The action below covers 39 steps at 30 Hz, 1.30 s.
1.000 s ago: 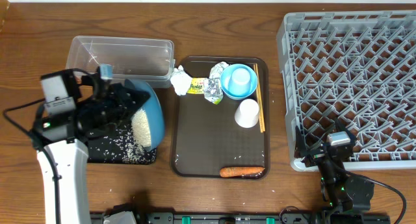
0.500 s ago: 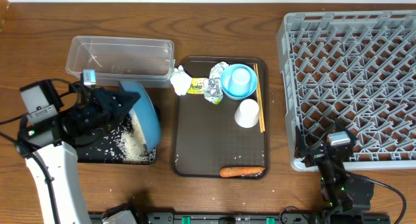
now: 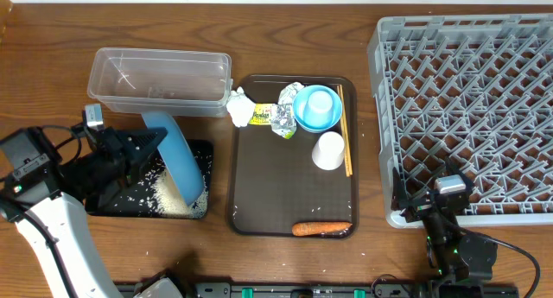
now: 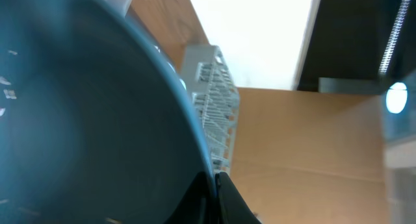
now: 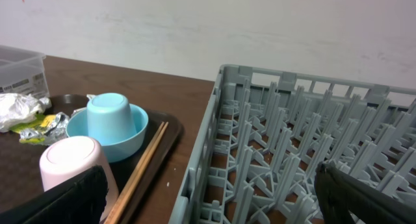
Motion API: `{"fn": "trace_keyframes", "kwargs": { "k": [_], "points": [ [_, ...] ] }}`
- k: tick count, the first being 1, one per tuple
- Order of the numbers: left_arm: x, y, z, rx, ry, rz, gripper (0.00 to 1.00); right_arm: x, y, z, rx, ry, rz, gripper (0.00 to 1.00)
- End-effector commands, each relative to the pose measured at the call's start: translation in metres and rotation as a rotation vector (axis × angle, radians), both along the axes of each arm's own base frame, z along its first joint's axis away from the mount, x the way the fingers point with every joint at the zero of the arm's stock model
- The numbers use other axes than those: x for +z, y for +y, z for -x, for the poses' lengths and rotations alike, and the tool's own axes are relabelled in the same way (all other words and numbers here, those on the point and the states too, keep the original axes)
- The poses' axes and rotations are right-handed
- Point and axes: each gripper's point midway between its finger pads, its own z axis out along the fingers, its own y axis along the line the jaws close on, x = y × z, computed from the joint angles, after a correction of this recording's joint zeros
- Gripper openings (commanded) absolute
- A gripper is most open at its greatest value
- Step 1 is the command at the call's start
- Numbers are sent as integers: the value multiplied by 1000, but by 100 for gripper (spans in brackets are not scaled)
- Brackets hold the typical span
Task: Sort waste into correct bins and load items into the dishwasher rack
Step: 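Tilt the blue plate with the left gripper, pouring rice onto black tray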
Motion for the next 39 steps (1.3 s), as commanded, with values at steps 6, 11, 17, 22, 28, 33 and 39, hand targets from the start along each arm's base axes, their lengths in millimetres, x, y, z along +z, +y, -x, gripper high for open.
{"fn": "trace_keyframes", "kwargs": {
  "k": [6,11,17,22,28,33,39],
  "points": [
    [17,4,3,-14,-113,79,6,-1,-3,0,-12,2,-12,99],
    [15,9,6,15,-84,105,6,-1,-3,0,-12,2,-12,99],
    [7,18,9,48,-64,70,6,-1,-3,0,-12,2,-12,99],
    [9,22,9,60,-81,72,6,-1,-3,0,-13,2,-12,99],
    [11,5,17,7,-104,30,6,-1,-3,0,-12,2,-12,99],
    [8,-17,30,-56,-87,-79,6,-1,-3,0,-12,2,-12,99],
    [5,-39,48,-134,-117,-332,6,-1,-3,0,-12,2,-12,99]
  ]
}}
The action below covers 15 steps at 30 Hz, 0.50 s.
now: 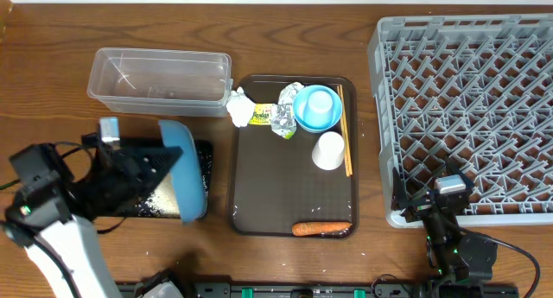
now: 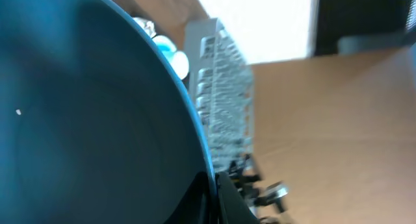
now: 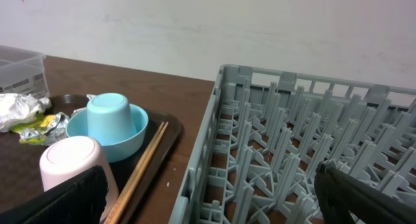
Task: Sort waste into correct bins and load items into the dishwasher rack
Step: 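Tilt the blue plate with the left gripper, pouring rice onto black tray, then carry the blue plate back and lower it onto the brown tray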
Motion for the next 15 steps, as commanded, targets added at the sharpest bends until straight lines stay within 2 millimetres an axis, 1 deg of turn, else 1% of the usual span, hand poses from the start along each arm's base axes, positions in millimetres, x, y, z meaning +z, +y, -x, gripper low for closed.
{"fn": "trace_keyframes", "kwargs": {
  "k": [1,5,7,10,12,14,15],
  "points": [
    [0,-8,10,-33,-30,-183,6,-1,-3,0,-12,2,-12,99],
    [15,-30,21,-101,-105,-273,6,-1,-3,0,-12,2,-12,99],
    [19,-39,23,-119,-135,-315,6,-1,-3,0,-13,2,-12,99],
    [20,-52,26,-147,-148,-357,6,-1,-3,0,-12,2,-12,99],
    [21,-65,30,-198,-156,-361,6,-1,-3,0,-12,2,-12,99],
    [18,-77,33,-244,-153,-378,6,-1,-3,0,-12,2,-12,99],
    [15,-80,33,-248,-143,-402,6,-1,-3,0,-12,2,-12,99]
  ]
}}
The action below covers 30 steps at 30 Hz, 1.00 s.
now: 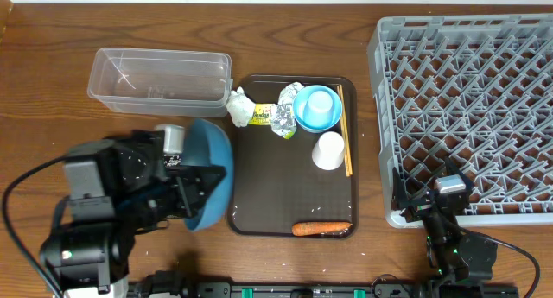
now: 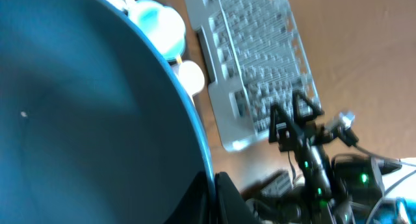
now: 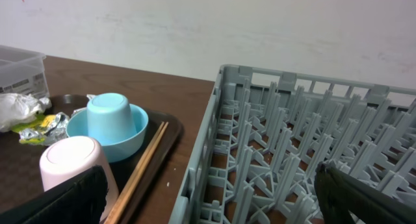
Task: Sort waste into correct bins and load items into the dishwasher rack
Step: 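Carry the blue plate back and lower it onto the brown tray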
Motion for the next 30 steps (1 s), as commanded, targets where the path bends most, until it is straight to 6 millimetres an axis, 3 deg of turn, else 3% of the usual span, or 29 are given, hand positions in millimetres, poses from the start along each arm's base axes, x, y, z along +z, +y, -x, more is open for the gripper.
{"fn": "trace_keyframes", "kwargs": {
  "k": [1,4,9,16,20,30],
  "points": [
    [-4,-4,-5,50,26,-90,6,-1,-3,0,-12,2,-12,99],
    [-12,-11,-10,61,17,-172,6,-1,-3,0,-12,2,-12,99],
    [-21,-41,-16,7,-19,-262,6,-1,-3,0,-12,2,-12,99],
    [-66,-90,-17,-116,34,-420,6,-1,-3,0,-12,2,-12,99],
    [-92,-105,-25,-113,65,-499,6,-1,-3,0,-12,2,-12,99],
    [-134,-149,-40,-164,100,-517,6,-1,-3,0,-12,2,-12,99]
  ]
}}
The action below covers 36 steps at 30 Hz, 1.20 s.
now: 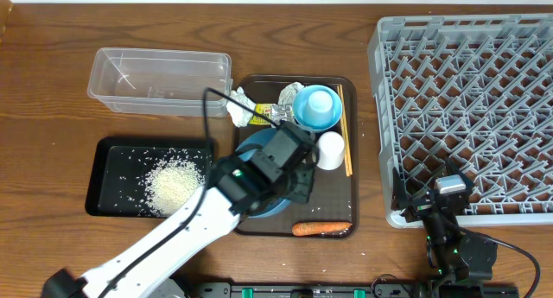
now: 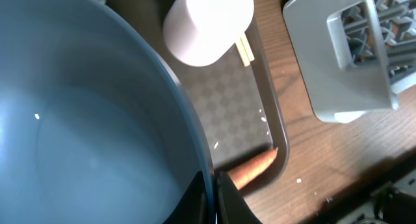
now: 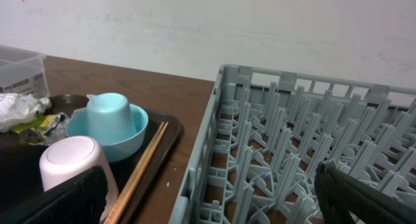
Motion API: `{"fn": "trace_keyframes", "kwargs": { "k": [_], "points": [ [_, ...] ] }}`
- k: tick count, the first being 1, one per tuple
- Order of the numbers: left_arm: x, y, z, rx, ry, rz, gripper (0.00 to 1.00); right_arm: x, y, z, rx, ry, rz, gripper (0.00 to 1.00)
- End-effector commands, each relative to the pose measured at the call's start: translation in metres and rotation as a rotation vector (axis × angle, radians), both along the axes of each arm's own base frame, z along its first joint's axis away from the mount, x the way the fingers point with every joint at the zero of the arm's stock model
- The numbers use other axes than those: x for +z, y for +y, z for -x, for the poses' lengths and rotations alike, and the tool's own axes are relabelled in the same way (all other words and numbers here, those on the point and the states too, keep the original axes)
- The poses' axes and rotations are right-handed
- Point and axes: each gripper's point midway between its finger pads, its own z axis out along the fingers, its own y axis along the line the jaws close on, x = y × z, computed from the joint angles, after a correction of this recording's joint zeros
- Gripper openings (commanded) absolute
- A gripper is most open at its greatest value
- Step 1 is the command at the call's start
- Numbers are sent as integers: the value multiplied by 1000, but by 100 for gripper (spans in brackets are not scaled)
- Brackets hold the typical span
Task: Sort waste into correct bins and load items into the dishwasher rack
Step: 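Carry the blue plate back and lower it onto the brown tray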
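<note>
A dark blue bowl (image 1: 262, 206) hangs over the near-left part of the brown tray (image 1: 346, 212), with my left gripper (image 1: 289, 181) shut on its rim. In the left wrist view the bowl (image 2: 84, 120) fills the left, nearly empty but for a grain or two, with the fingers (image 2: 224, 198) pinching its edge. On the tray lie a carrot (image 1: 321, 229), a white cup (image 1: 329, 149), chopsticks (image 1: 345, 129), wrappers (image 1: 263, 112) and a light blue bowl (image 1: 304, 115) holding an upturned cup (image 1: 320, 101). The grey dishwasher rack (image 1: 467, 99) stands on the right. My right gripper (image 3: 208, 208) rests open at the rack's near-left corner.
A black tray (image 1: 104, 160) with a heap of rice (image 1: 173, 179) sits at the left. Behind it stands a clear plastic bin (image 1: 160, 80). The left arm reaches from the near-left edge across the table to the brown tray.
My left gripper has moved right with the blue bowl, from beside the black tray's right edge to over the brown tray. The rice heap now shows uncovered. The right arm has not moved.
The blue bowl was first held on edge over the black tray, with rice lying below it. It stayed tipped there, then stood at the tray's right edge. Now it hangs over the brown tray, near the white cup, and the rice lies in the black tray.
</note>
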Motion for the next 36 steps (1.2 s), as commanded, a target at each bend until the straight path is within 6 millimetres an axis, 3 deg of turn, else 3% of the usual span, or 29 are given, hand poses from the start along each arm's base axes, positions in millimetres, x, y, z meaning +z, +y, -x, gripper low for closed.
{"fn": "trace_keyframes", "kwargs": {
  "k": [1,7,14,17,21,27,31,36],
  "points": [
    [-3,-12,-10,21,-14,0,6,-1,-3,0,-12,2,-12,99],
    [-32,-18,-17,33,27,-47,6,-1,-3,0,-12,2,-12,99],
    [-46,-19,-19,34,48,-74,7,-1,-3,0,-12,2,-12,99],
    [-46,-19,-18,32,52,-72,24,-1,-3,0,-13,2,-12,99],
    [-46,-23,-14,17,71,-52,31,-1,-3,0,-12,2,-12,99],
    [-22,-33,-4,-25,85,42,32,-1,-3,0,-12,2,-12,99],
    [2,-26,10,-42,77,78,33,-1,-3,0,-12,2,-12,99],
    [9,-10,47,-94,126,21,41,-1,-3,0,-12,2,-12,99]
  ]
}}
